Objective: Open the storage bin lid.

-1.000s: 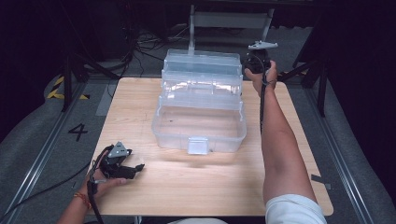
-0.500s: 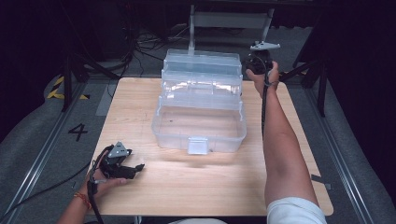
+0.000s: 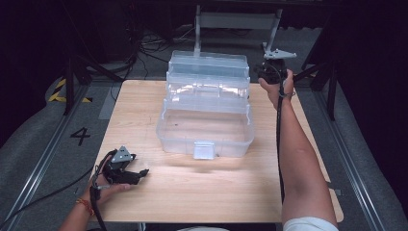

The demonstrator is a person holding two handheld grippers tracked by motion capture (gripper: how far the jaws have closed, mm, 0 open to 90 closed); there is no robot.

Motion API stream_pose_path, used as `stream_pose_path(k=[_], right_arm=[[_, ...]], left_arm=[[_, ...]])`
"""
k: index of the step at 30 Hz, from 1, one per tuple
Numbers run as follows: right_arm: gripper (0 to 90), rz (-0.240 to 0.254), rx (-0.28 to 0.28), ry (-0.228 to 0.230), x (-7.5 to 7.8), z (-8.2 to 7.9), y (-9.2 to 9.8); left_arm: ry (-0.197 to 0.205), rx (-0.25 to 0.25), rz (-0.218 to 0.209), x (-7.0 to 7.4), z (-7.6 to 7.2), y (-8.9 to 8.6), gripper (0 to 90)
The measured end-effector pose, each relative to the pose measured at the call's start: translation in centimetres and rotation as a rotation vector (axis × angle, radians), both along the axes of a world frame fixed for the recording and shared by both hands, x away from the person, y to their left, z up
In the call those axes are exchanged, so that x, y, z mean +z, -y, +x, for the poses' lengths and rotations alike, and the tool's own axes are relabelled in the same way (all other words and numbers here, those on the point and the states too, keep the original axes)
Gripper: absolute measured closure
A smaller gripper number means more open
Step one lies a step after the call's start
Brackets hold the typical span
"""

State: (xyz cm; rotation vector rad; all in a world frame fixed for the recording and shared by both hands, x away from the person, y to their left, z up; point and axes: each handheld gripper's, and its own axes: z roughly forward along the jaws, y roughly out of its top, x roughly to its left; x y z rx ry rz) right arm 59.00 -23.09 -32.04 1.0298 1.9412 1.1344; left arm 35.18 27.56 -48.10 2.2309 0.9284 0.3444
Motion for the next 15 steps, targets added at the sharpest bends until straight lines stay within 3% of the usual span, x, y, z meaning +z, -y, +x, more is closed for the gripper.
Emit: stream_pose_path(k=[15], right_arm=[[80.3,-0.025,0.047,0.03,0.0,-5.3,2.1]], left_arm=[[0.003,0.004,0.002,0.0,0.0,0.0,19.6]])
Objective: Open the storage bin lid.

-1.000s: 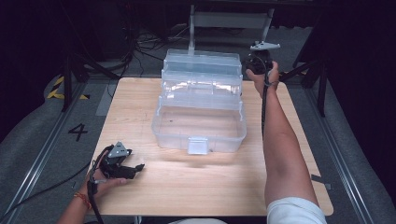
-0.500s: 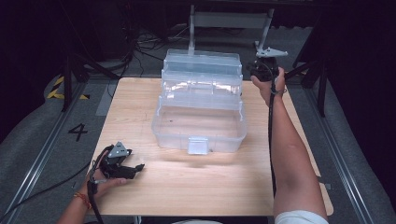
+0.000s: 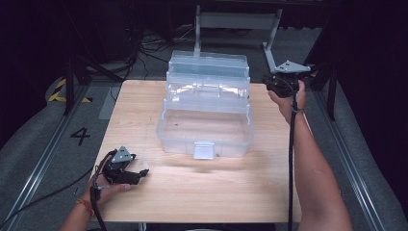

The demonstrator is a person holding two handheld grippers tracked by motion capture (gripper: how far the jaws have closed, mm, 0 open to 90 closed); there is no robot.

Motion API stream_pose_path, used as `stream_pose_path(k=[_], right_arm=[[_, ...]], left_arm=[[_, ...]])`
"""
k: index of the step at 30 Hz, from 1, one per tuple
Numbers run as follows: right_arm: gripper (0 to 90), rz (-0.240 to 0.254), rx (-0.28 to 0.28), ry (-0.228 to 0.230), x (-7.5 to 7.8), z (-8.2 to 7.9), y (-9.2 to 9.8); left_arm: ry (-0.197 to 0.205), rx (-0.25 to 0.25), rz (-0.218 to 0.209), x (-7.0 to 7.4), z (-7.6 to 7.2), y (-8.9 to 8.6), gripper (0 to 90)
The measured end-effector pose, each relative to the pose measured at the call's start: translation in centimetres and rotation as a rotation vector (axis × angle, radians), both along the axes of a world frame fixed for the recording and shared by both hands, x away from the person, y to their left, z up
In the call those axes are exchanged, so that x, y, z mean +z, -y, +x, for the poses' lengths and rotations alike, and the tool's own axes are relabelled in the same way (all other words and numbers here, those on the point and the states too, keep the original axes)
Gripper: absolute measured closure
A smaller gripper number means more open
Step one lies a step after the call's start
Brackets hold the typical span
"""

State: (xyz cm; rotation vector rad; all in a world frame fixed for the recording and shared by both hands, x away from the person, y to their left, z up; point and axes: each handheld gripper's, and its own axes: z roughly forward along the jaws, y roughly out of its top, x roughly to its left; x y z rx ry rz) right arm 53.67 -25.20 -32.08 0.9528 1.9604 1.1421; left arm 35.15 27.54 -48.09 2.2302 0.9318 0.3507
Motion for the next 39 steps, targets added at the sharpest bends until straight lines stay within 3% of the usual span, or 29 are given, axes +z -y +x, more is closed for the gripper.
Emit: stream_pose_path(k=[18,39], right_arm=[[78.2,-0.029,0.054,0.002,-0.9,-4.5,0.7],[72.9,-0.048,0.129,-0.039,-4.4,-9.4,2.5]], left_arm=[[0.001,0.005,-0.001,0.0,-0.1,0.0,19.6],[0.006,0.014,-0.001,-0.1,0.0,0.1,18.9]])
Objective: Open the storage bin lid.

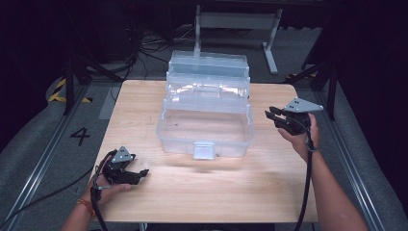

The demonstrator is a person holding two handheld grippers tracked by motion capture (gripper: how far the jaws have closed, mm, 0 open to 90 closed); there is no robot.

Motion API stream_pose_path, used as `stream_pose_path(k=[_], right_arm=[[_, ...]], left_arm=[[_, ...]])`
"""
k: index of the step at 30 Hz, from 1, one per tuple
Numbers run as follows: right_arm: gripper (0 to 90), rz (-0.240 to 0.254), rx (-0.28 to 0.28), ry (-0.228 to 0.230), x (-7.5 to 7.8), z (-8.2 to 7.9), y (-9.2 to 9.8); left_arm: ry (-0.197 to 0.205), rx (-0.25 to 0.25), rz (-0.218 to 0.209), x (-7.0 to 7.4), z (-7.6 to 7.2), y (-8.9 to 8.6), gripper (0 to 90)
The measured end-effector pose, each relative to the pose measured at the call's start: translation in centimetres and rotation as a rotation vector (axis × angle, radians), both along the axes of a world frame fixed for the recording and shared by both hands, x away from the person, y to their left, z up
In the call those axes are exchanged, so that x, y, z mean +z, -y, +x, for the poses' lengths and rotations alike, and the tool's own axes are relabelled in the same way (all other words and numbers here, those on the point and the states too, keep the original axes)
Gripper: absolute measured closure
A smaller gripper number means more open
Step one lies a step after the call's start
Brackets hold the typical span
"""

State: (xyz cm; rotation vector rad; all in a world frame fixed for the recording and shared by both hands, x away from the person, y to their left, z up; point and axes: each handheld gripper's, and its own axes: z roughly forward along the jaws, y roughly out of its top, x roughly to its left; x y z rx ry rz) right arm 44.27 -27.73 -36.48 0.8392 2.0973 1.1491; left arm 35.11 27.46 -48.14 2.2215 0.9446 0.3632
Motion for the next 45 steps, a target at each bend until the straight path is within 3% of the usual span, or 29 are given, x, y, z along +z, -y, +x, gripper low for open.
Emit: stream_pose_path(k=[17,32,41,45], right_arm=[[54.8,-0.025,0.003,-0.069,-2.8,-2.4,1.7],[26.9,-0.057,0.007,-0.146,-5.8,-4.7,3.2],[23.1,-0.077,-0.007,-0.153,-7.4,-6.3,4.1],[21.4,-0.071,-0.002,-0.179,-8.7,-7.4,4.8]], left_arm=[[0.0,0.004,-0.001,0.0,0.1,0.0,18.3],[-0.003,0.005,0.0,0.0,0.1,0.0,18.3],[0.001,0.005,0.002,0.0,0.1,0.0,18.3],[-0.001,0.006,0.001,0.0,0.1,0.1,18.0]])
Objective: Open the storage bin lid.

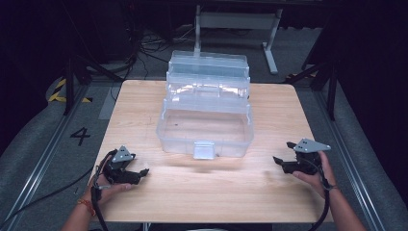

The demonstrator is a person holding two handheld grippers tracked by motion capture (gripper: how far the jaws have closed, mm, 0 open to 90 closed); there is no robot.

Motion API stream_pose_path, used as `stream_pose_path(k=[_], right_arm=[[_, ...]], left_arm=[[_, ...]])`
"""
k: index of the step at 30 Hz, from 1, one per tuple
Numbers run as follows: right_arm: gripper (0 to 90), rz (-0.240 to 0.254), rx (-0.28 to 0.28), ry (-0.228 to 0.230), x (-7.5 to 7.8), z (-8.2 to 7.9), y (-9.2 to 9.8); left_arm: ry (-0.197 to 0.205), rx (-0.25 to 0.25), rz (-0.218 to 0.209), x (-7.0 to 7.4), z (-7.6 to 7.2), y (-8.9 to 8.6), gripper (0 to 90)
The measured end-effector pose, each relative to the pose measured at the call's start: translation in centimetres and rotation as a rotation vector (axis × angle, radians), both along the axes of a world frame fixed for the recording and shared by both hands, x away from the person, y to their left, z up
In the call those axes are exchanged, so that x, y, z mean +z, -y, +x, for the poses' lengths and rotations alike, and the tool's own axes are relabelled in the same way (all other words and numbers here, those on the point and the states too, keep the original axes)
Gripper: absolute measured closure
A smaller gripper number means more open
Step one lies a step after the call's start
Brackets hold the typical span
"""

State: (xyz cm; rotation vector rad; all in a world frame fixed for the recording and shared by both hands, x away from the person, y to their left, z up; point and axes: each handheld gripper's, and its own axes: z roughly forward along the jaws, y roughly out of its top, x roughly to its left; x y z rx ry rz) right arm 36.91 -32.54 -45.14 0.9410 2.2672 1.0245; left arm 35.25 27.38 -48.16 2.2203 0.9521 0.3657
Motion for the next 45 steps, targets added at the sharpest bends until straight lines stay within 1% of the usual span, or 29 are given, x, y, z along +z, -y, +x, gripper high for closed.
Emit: stream_pose_path(k=[1,3,6,8,10,11,12,13,14,19,22,24,25,26,33,35,36,38,39,40,45], right_arm=[[21.4,0.009,-0.001,-0.01,-0.3,-0.2,0.2],[21.4,0.004,-0.015,-0.027,-1.1,-0.8,0.8],[20.9,0.009,-0.018,-0.062,-2.1,-1.7,1.4],[20.7,0.028,-0.031,-0.076,-2.5,-2.2,1.7],[19.5,0.051,-0.028,-0.092,-2.9,-2.7,1.9],[19.3,0.055,-0.035,-0.109,-3.2,-2.8,2.0],[19.3,0.055,-0.035,-0.109,-3.2,-2.8,2.0],[17.3,0.062,-0.039,-0.147,-3.5,-2.9,2.1],[17.6,0.064,-0.041,-0.146,-3.5,-2.9,2.2],[16.8,0.061,-0.049,-0.154,-3.5,-2.8,2.3],[14.8,0.06,-0.057,-0.156,-3.5,-2.8,2.2],[12.9,0.057,-0.074,-0.156,-3.6,-2.8,2.3],[9.6,0.057,-0.094,-0.162,-3.6,-2.8,2.3],[8.8,0.051,-0.102,-0.165,-3.6,-2.8,2.3],[8.2,0.051,-0.107,-0.166,-3.6,-2.8,2.2],[6.9,0.052,-0.113,-0.168,-3.6,-2.7,2.2],[6.3,0.052,-0.116,-0.169,-3.6,-2.7,2.2],[5.2,0.05,-0.123,-0.172,-3.6,-2.7,2.2],[4.9,0.05,-0.124,-0.173,-3.6,-2.7,2.2],[4.4,0.05,-0.126,-0.174,-3.6,-2.7,2.2],[2.9,0.045,-0.132,-0.176,-3.6,-2.6,2.2]], left_arm=[[-0.002,0.001,-0.002,0.0,0.0,0.0,18.0],[-0.002,0.0,-0.001,0.0,0.0,0.0,17.9],[-0.002,0.002,-0.002,0.0,0.0,0.0,17.9],[-0.001,0.001,0.001,0.0,0.0,0.0,17.9],[0.001,0.002,0.002,0.0,0.0,0.0,17.7],[-0.002,0.004,-0.001,0.0,0.0,0.0,17.7],[-0.002,0.004,-0.001,0.0,0.0,0.0,17.6],[0.0,0.007,0.001,0.0,0.0,0.0,17.6],[0.005,0.008,0.006,0.0,0.0,0.0,17.5],[0.0,0.01,0.001,0.0,-0.1,0.0,17.4],[0.001,0.016,0.003,0.0,-0.1,0.1,17.1],[0.006,0.016,0.009,0.0,-0.1,0.1,17.0],[0.006,0.017,0.009,0.0,-0.1,0.1,17.0],[0.006,0.018,0.009,0.0,-0.1,0.1,17.0],[0.004,0.019,0.006,0.0,-0.1,0.1,16.9],[0.004,0.02,0.004,0.0,-0.1,0.1,16.7],[0.011,0.016,0.015,0.0,0.0,0.1,16.5],[-0.004,0.023,0.004,0.0,-0.1,0.2,16.0],[-0.002,0.022,0.005,0.0,-0.1,0.2,15.8],[-0.01,0.027,-0.004,0.0,-0.1,0.3,15.8],[-0.007,0.027,-0.001,0.0,-0.1,0.3,15.7]])
